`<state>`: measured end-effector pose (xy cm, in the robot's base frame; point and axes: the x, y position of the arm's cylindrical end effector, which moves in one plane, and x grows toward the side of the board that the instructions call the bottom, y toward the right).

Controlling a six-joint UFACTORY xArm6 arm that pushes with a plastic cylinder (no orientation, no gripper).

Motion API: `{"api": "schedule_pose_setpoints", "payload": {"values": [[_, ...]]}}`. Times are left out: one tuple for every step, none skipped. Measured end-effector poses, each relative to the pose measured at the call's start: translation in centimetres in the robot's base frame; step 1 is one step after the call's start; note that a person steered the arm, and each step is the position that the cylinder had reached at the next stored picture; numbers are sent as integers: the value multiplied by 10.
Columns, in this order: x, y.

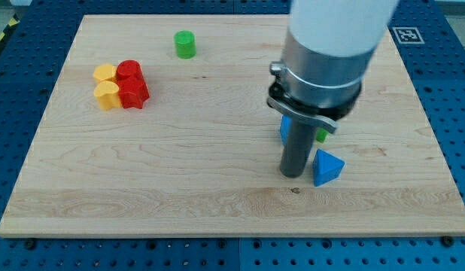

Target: Put the blue triangle at the bottom right side of the board

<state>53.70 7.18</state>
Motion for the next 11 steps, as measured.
{"api": "schedule_pose_setpoints", "payload": {"values": [[-1, 12], [5, 45], [6, 76], [6, 104], [6, 134], [6, 154], [6, 161], [5, 160], [-11, 106], [-21, 21], [-30, -58]]}}
